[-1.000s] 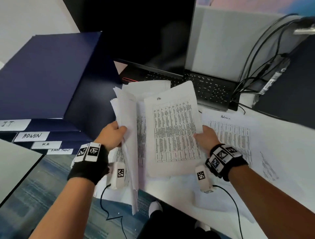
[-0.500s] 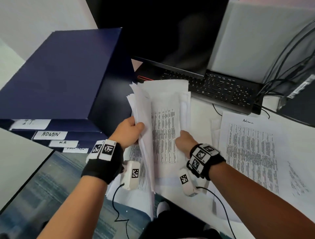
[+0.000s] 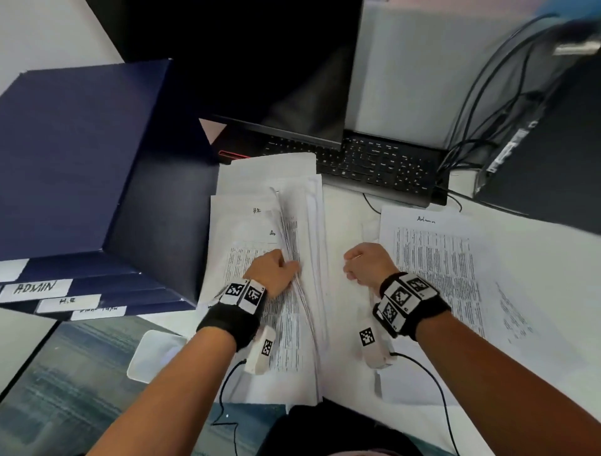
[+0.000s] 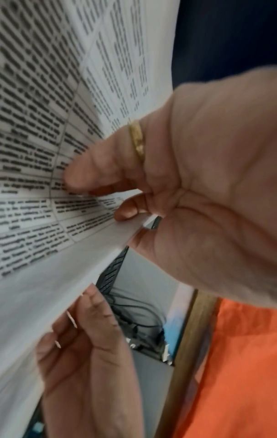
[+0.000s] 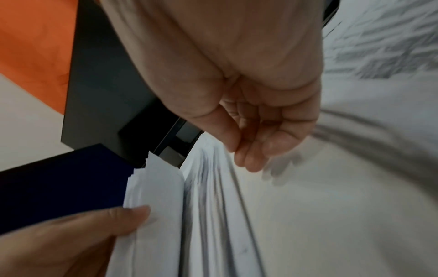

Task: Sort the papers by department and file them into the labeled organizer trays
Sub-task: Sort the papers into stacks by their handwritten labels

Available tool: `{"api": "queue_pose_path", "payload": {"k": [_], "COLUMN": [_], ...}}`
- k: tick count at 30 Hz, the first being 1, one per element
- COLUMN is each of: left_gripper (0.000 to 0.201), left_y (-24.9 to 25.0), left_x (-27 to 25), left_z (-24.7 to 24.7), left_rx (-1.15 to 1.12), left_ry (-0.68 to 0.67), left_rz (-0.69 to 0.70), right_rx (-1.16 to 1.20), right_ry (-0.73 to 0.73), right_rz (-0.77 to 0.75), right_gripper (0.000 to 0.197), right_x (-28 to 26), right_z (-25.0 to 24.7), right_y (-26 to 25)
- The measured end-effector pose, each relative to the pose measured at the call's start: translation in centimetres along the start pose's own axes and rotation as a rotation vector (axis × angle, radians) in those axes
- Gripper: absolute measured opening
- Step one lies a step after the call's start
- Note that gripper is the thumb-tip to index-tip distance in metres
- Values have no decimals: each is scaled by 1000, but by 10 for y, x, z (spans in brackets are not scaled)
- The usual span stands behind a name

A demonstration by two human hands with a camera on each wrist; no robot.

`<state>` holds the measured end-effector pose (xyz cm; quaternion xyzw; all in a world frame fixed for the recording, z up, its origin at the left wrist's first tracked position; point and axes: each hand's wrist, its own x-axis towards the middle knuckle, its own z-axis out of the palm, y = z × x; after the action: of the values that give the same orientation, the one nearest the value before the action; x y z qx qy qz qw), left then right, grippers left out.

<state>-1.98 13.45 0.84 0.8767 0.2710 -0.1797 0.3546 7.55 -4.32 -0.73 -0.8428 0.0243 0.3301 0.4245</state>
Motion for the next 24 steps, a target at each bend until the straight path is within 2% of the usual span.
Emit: {"api": "queue_pose_path", "payload": {"k": [5, 10, 13, 15, 19, 22, 24], "left_gripper": [51, 32, 32, 36, 44, 45, 37], "left_y": [29, 72, 93, 103, 116, 118, 117], "left_x": [4, 5, 3, 0, -8, -8, -8], "left_z": [19, 52, 80, 97, 125, 136, 140], "left_rx": [194, 202, 172, 155, 84, 44, 55], "left_ry": [1, 100, 46, -16, -63, 20, 76], "left_rz": [-41, 49, 123, 123, 76, 41, 55], "right_rx": [29, -92, -235, -335, -11, 16, 3], "right_ry": [165, 279, 366, 409, 417, 343, 293], "right_rz": [15, 84, 179, 243, 304, 269, 235], "right_gripper": [21, 26, 28, 35, 55, 34, 38], "right_x": [-4, -13, -17, -18, -20, -22, -22], "right_z": [-49, -97, -125, -140, -157, -166, -170], "right_y": [30, 64, 85, 100, 131, 141, 144]}}
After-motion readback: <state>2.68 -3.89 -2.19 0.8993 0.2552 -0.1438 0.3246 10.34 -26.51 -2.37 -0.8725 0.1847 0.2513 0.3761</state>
